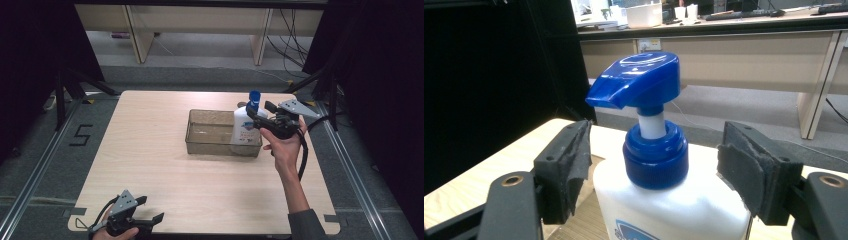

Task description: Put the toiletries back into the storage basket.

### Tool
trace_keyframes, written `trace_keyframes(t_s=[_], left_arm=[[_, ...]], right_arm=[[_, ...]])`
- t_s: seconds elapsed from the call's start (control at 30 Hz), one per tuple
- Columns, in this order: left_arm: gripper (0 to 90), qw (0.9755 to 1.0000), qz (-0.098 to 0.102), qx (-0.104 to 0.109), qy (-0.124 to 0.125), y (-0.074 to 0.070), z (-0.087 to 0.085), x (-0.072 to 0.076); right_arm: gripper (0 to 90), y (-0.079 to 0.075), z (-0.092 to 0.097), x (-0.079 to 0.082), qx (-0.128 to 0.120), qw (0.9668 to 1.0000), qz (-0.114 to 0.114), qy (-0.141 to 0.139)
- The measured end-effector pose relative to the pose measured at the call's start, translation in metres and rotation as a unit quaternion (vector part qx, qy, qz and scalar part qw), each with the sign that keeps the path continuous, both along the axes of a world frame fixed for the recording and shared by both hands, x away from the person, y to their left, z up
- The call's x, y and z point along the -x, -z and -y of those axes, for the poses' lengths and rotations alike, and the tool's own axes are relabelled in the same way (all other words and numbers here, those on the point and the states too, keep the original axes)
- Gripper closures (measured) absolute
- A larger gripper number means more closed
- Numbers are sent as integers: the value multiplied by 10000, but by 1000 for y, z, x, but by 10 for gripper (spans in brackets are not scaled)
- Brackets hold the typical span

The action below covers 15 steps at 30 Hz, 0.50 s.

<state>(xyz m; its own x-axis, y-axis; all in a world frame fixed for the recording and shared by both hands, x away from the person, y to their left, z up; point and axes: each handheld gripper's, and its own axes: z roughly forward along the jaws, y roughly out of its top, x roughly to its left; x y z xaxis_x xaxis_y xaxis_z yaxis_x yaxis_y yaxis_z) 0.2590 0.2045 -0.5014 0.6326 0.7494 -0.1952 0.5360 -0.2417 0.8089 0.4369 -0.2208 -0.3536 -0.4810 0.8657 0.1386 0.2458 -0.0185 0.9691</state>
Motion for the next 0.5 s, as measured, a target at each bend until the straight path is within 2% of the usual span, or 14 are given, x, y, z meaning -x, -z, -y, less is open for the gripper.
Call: trace_keyframes(t_s=[0.07, 0.1, 0.23, 0.27, 0.33, 0.5], left_arm=[[147, 10000, -2, 3, 1, 0, 0, 0], [148, 10000, -3, 1, 3, 0, 0, 0], [148, 10000, -1, 1, 2, 0, 0, 0], [147, 10000, -19, -16, 9, 0, 0, 0], [147, 10000, -19, -37, 20, 0, -1, 0], [147, 10000, 21, -26, 7, -1, 0, 0]], right_arm=[[294, 0, 1, 1, -18, 10000, -50, 18], [295, 0, 2, 1, 0, 10000, 23, -23], [295, 1, 4, 5, -143, 9999, -8, 24], [295, 2, 5, 5, -85, 10000, 31, 28], [295, 4, 5, 7, -157, 9999, -19, -4], [295, 3, 5, 10, -95, 9999, -3, 34]])
